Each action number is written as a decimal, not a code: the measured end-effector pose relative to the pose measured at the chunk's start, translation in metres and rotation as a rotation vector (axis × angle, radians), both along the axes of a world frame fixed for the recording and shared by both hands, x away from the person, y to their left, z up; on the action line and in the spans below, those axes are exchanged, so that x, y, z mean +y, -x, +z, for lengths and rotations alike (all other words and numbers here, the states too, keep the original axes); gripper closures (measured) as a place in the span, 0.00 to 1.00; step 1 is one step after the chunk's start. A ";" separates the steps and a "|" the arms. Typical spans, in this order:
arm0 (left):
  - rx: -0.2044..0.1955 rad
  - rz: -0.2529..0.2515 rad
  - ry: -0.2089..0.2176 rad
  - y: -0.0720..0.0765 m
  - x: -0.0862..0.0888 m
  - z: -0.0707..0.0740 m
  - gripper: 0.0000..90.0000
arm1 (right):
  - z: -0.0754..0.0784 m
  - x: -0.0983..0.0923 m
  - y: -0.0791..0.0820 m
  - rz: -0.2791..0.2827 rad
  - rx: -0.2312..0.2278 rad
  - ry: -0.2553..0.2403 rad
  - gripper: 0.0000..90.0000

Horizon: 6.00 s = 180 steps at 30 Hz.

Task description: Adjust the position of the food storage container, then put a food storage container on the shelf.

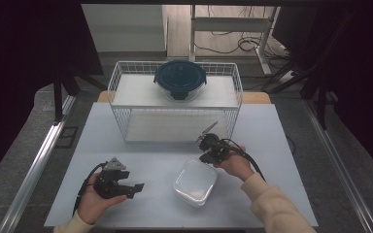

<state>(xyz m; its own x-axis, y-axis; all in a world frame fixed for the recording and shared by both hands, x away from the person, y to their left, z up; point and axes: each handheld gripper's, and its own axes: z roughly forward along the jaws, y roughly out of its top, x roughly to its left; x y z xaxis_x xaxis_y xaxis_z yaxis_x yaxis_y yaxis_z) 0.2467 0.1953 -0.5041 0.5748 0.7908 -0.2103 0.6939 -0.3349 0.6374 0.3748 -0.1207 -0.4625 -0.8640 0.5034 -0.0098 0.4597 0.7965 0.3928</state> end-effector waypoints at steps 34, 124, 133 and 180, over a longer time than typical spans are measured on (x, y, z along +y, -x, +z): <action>0.006 0.031 0.031 -0.002 0.003 -0.006 0.27 | 0.023 -0.028 0.045 -0.024 -0.100 -0.194 0.99; 0.368 0.024 0.585 -0.005 -0.054 -0.016 0.72 | -0.039 -0.074 0.099 -0.459 0.405 -0.741 0.74; 0.342 0.024 0.604 0.004 -0.052 -0.013 0.79 | -0.035 -0.076 0.106 -0.468 0.408 -0.751 0.79; 0.180 -0.023 0.587 0.008 -0.047 0.012 0.89 | -0.010 -0.074 0.115 -0.388 0.226 -0.771 0.89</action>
<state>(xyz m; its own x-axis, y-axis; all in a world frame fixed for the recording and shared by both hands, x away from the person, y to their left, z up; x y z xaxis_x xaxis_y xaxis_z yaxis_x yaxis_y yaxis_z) 0.2385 0.1481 -0.4925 0.5054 0.5017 -0.7020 0.8044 0.0203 0.5937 0.2596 -0.1952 -0.4722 -0.5719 0.5566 0.6026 0.7733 0.1205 0.6225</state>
